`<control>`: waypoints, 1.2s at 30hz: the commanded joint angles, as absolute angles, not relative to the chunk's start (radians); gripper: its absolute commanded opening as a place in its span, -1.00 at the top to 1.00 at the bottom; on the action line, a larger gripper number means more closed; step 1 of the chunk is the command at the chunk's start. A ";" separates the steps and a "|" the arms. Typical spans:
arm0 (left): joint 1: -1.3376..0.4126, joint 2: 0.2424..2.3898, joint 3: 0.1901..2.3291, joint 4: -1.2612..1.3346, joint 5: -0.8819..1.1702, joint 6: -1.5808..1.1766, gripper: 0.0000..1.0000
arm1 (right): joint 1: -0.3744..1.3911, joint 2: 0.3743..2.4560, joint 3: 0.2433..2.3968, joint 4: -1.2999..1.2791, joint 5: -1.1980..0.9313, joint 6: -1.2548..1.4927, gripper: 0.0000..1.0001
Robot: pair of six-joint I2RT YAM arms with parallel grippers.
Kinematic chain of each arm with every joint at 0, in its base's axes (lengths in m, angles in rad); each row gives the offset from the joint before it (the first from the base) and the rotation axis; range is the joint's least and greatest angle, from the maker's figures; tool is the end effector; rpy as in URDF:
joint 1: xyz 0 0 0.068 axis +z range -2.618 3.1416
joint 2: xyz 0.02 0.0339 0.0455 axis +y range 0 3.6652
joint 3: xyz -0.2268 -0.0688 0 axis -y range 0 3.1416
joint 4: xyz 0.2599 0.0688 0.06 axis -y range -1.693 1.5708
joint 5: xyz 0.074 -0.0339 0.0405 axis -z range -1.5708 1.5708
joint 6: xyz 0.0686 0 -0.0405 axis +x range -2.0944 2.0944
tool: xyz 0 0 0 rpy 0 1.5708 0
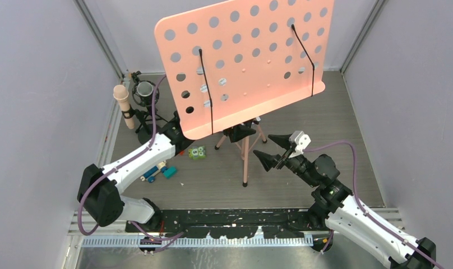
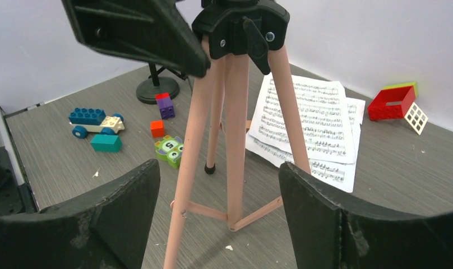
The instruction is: Pack up the instrument practice props
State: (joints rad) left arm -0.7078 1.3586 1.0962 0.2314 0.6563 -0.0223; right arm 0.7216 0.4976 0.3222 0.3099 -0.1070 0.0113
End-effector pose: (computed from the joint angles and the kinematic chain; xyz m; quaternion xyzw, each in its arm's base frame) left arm 0.2517 -0.2705 0.3218 0.4397 0.5647 -0.4514 0.5329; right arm 0.1663 0.1561 0.2546 -0.2662 0.6020 0.3023 0.6894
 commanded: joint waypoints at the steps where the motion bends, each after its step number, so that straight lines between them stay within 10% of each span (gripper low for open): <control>1: -0.712 1.303 1.079 0.256 0.664 -0.032 -0.81 | 0.725 0.510 0.319 0.396 -0.116 0.005 -0.71; 4: -0.713 1.291 1.084 0.260 0.672 -0.034 -0.99 | 0.724 0.533 0.324 0.412 -0.134 -0.017 -0.99; 36: -0.682 1.074 0.732 0.306 0.408 0.008 -0.93 | 0.512 0.917 0.443 0.602 -0.462 -0.055 -1.00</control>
State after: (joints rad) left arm -0.6914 1.0672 0.7097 0.2722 0.4191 -0.0402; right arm 0.5274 0.9020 0.4072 0.5156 -0.4103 -0.0422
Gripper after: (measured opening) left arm 0.986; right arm 0.998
